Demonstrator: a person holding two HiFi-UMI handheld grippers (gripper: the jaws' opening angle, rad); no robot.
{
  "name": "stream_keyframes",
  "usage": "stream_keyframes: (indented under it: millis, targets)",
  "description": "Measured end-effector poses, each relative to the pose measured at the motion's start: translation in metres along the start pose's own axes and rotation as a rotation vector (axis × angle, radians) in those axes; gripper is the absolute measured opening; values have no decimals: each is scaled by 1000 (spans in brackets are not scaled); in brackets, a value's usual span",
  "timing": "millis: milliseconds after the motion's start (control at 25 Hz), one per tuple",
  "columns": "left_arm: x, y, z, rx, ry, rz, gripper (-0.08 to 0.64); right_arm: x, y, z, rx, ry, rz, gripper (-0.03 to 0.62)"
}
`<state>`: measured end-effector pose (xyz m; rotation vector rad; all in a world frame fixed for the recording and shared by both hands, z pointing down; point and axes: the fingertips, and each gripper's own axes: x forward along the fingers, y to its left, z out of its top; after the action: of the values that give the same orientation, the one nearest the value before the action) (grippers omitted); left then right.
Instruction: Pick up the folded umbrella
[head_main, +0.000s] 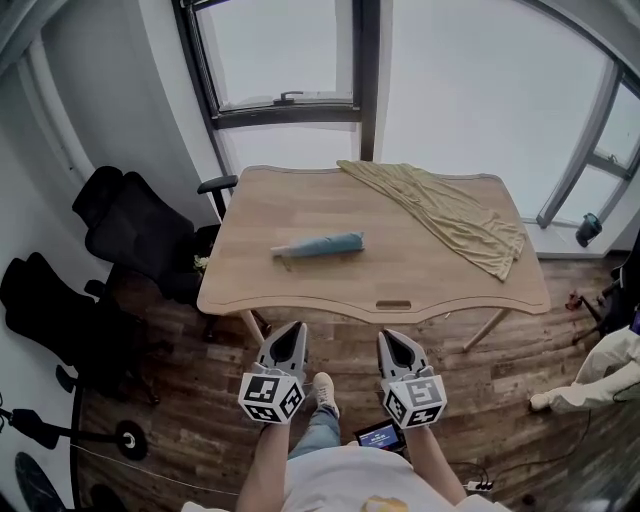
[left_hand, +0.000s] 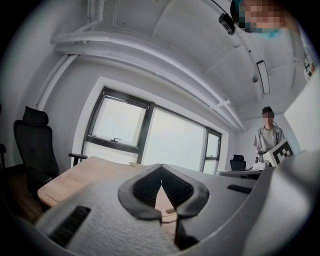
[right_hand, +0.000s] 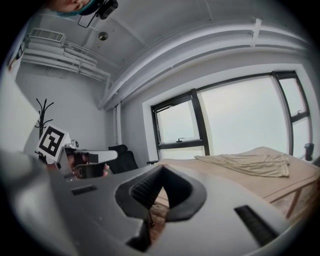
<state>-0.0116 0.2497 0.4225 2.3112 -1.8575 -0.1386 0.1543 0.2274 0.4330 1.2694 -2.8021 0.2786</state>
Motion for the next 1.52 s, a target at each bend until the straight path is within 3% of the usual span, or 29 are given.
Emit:
stream_keyframes:
  millis: [200,720,1080,1520]
  targets:
    - [59,49,-5,-72,4,13,18,70,-24,-5,3,34,-2,11]
    - [247,161,11,-44,87,-95,18,260,-87,22,21,66,-77,10]
    - [300,190,4,-34,123,-125,18,288,-119,26,-18,49,-203,11]
    - [332,199,-1,-43,151,-175,18,313,-131,23,-17,81,-204,10]
